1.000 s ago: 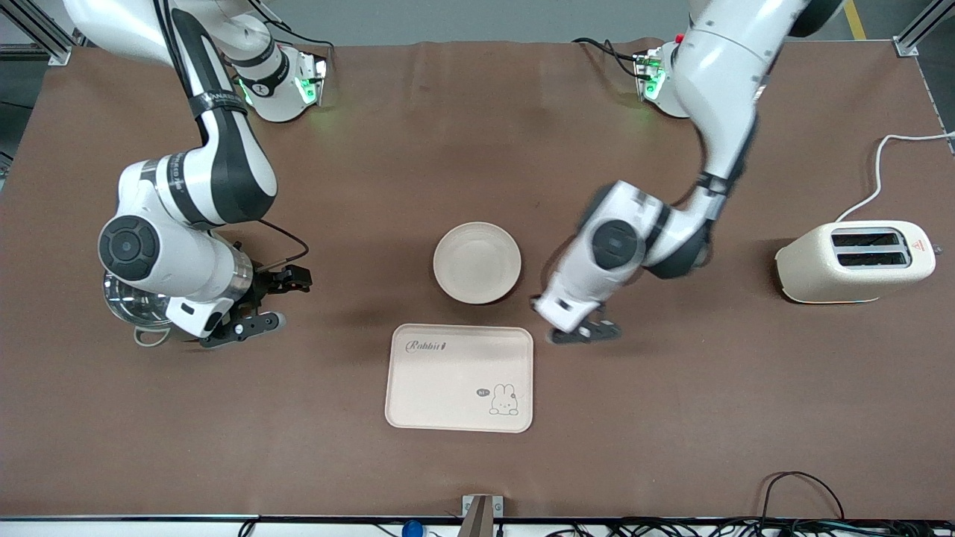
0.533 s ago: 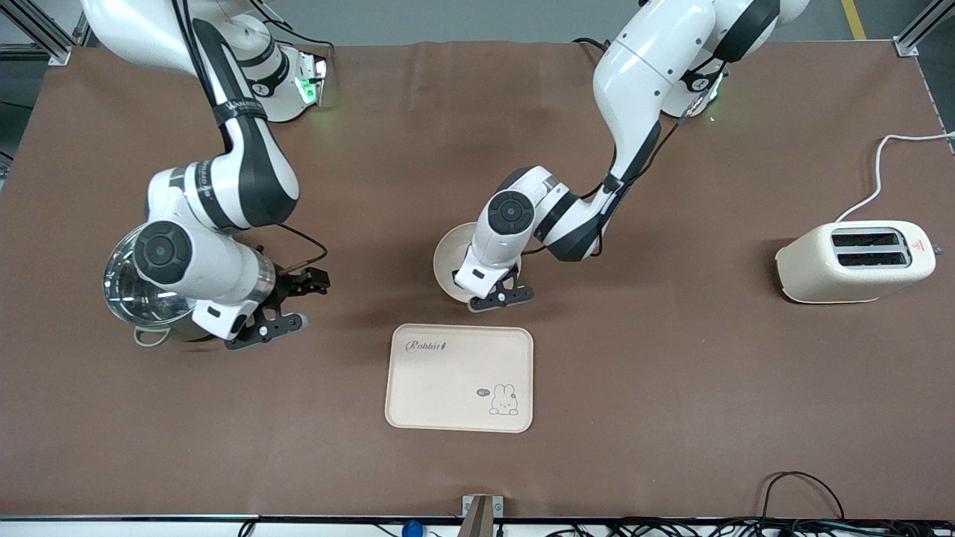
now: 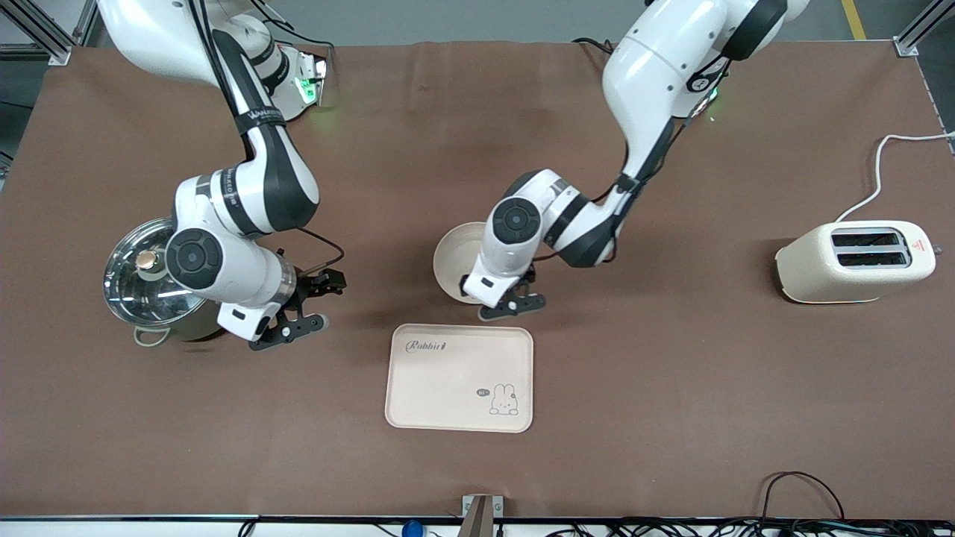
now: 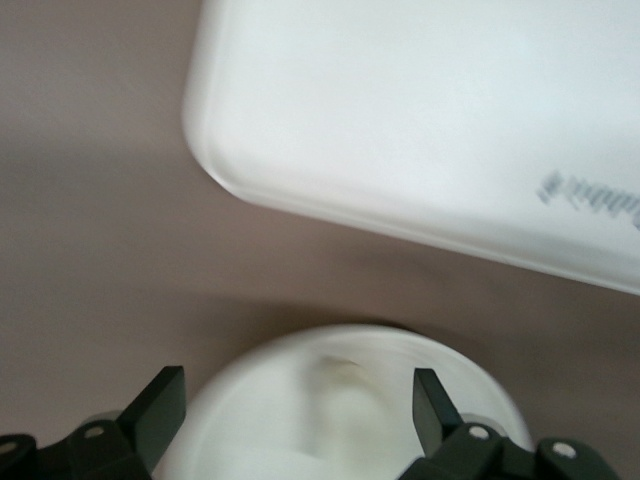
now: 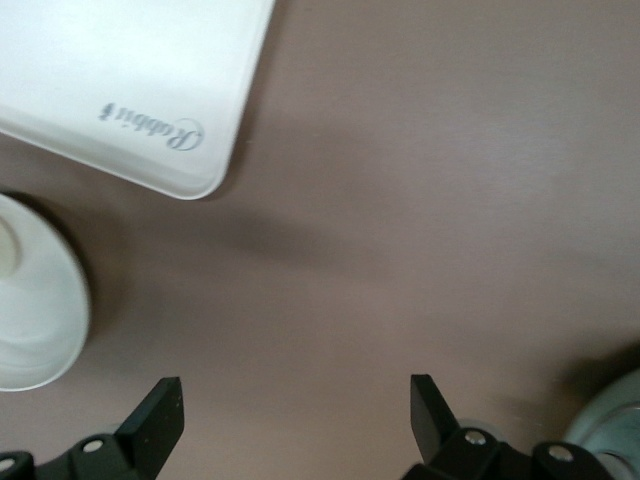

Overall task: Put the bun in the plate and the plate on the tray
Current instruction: 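Carry the bun onto the white plate and open the left gripper, then withdraw the left gripper while the right gripper reaches the plate rim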

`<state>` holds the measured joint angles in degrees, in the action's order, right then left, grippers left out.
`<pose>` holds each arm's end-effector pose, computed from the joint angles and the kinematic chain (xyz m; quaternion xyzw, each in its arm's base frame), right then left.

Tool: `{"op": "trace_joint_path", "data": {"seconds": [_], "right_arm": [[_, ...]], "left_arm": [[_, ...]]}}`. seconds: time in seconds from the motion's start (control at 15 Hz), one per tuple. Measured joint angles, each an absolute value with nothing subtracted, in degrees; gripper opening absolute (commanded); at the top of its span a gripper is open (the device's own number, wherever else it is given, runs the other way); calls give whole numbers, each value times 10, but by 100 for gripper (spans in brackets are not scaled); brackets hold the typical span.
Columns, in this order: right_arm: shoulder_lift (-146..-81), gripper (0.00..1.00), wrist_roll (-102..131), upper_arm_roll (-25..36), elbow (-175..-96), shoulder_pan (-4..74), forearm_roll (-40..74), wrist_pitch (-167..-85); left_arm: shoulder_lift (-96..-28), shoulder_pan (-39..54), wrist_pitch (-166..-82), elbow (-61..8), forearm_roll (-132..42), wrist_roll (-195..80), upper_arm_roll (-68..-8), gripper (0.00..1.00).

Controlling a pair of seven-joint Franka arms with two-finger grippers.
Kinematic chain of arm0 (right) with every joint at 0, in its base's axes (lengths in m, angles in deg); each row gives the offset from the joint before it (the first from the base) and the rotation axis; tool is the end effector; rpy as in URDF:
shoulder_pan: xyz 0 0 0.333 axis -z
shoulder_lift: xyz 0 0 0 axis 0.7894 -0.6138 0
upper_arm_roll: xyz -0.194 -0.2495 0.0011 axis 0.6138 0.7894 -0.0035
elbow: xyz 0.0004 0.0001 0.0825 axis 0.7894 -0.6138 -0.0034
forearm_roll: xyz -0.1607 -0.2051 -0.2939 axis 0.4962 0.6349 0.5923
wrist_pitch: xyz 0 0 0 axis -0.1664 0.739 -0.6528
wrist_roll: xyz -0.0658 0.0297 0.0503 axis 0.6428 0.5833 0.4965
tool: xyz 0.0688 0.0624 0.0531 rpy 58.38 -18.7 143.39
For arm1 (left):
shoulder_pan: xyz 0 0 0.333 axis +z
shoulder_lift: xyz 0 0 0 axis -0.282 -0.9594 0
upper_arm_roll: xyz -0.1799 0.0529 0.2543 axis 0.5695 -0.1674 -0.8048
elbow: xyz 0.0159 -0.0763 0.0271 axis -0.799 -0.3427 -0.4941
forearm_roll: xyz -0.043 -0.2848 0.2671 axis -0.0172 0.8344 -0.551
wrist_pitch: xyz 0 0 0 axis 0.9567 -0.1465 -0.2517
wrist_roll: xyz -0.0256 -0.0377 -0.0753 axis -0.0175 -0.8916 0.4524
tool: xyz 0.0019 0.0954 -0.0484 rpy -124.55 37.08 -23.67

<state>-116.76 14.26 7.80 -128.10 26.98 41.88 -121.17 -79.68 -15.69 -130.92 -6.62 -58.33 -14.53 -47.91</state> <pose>0.6291 0.2216 0.3513 -0.9835 -0.1547 0.0717 0.0599 0.5751 -0.4577 0.2670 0.9968 0.0760 -0.0014 0.0232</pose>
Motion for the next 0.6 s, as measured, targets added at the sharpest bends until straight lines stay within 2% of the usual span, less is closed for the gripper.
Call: {"op": "trace_joint_path", "data": {"seconds": [0.4, 0.6], "right_arm": [[-1211, 85, 142, 75, -1282, 224, 329, -1225], [-1244, 77, 142, 71, -1282, 198, 306, -1255]], "left_arm": [[-666, 29, -1191, -63, -593, -403, -483, 100], [-598, 92, -1132, -62, -593, -460, -481, 100]]}}
